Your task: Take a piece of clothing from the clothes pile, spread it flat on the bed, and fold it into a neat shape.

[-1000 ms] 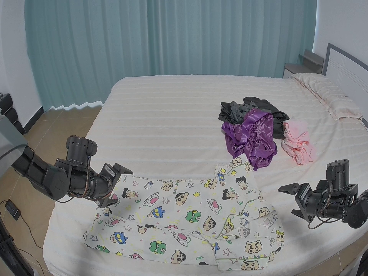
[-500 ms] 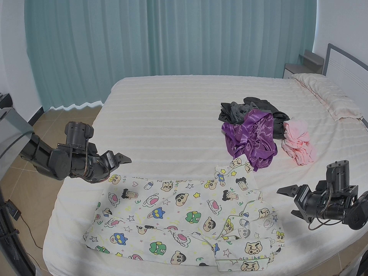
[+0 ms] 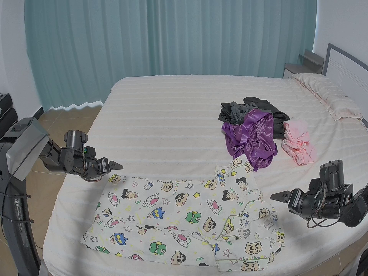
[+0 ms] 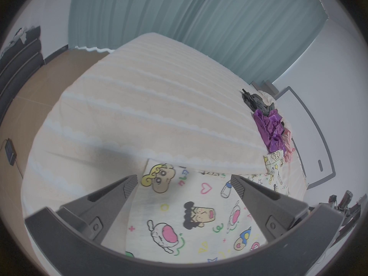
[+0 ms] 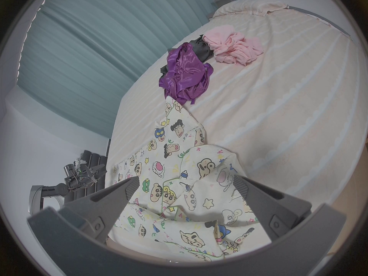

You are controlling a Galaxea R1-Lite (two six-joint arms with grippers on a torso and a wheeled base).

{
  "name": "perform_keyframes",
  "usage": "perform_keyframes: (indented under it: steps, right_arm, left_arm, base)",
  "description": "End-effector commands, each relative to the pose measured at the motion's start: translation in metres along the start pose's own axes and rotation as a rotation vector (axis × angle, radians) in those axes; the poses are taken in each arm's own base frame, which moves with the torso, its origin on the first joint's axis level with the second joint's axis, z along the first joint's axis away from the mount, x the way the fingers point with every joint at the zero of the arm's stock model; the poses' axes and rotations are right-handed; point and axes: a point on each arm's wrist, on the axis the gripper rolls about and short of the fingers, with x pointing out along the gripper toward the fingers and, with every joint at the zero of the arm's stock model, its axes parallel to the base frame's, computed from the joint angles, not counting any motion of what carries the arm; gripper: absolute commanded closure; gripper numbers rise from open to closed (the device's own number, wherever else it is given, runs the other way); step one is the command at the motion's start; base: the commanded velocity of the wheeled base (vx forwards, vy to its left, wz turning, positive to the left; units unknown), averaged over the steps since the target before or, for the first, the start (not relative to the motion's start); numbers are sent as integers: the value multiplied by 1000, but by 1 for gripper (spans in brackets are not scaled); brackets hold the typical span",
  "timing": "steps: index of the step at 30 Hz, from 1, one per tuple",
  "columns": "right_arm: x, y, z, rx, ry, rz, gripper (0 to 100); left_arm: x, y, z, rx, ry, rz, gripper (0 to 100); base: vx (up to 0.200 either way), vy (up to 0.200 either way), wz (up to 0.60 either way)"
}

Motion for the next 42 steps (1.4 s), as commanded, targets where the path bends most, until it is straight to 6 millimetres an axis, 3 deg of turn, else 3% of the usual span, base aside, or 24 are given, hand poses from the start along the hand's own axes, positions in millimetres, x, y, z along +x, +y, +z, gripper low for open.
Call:
perform_keyframes:
  steps: [1, 9, 19, 23, 34, 39, 40, 42]
  right_arm:
    - [11, -3, -1, 4, 28, -17, 0]
    - [12, -1, 0, 2, 42, 7, 0]
    - [15, 3, 6, 1, 31, 17, 0]
    - [25, 5, 9, 0, 38, 11, 0]
    - [40, 9, 13, -10, 45, 11, 0]
    - [56, 13, 28, -6, 15, 24, 0]
    - [60, 13, 32, -2, 10, 26, 0]
    - [71, 15, 39, -2, 10, 39, 0]
  left_arm:
    - [14, 14, -10, -28, 42, -21, 0]
    - [28, 19, -10, -3, 14, -48, 0]
    - [31, 21, -11, 0, 13, -46, 0]
    - [40, 25, -14, 0, 19, -30, 0]
    - [39, 26, -11, 1, 4, 0, 0]
    - [41, 25, -15, -7, 24, -11, 0]
    - [41, 24, -15, -8, 27, -13, 100]
    - [43, 22, -18, -8, 38, -16, 100]
  base:
    - [0, 0, 0]
    - [0, 0, 0]
    - [0, 0, 0]
    - [0, 0, 0]
    - [0, 0, 0]
    - [0, 0, 0]
    - [0, 0, 0]
    - [0, 0, 0]
